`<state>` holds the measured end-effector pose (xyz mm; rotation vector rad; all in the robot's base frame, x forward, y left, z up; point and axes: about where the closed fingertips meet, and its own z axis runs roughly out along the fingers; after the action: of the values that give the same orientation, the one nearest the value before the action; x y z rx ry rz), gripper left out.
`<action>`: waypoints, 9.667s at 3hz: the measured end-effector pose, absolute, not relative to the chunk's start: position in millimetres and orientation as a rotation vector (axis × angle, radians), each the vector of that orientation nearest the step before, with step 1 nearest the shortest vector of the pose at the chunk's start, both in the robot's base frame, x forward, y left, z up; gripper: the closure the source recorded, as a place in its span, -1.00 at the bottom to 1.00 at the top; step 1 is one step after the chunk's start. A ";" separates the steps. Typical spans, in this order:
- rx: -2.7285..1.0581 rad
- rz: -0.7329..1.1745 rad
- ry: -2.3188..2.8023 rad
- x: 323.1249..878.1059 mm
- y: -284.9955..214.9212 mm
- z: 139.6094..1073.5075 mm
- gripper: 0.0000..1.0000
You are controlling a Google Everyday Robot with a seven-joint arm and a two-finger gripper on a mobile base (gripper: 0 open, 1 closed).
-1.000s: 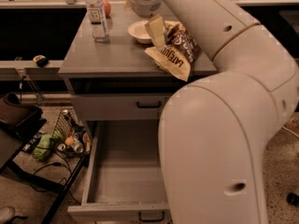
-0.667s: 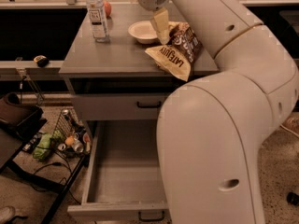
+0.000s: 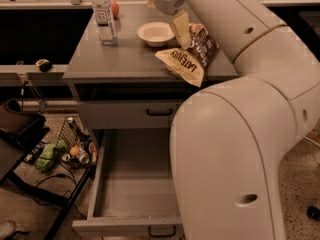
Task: Place brown chip bag into middle drawer
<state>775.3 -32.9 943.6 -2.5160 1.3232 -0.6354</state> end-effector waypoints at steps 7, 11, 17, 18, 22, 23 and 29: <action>-2.557 -0.582 1.369 742.1 -92.2 888.1 1.00; -2.518 -0.935 1.383 586.2 -130.3 1052.2 1.00; -2.437 -0.228 1.252 451.8 -200.5 869.8 1.00; -2.457 -0.214 1.223 454.0 -186.7 859.0 1.00; -2.311 0.247 1.157 503.9 -62.4 592.1 1.00; -2.253 0.304 1.155 519.0 -39.9 560.2 1.00; -2.209 0.338 1.168 535.4 -21.1 537.6 -1.00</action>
Offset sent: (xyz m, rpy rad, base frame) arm -0.0695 -0.1120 0.0132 -0.2698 0.0857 -0.0667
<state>535.4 -21.1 537.6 -2.2089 1.1682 0.3375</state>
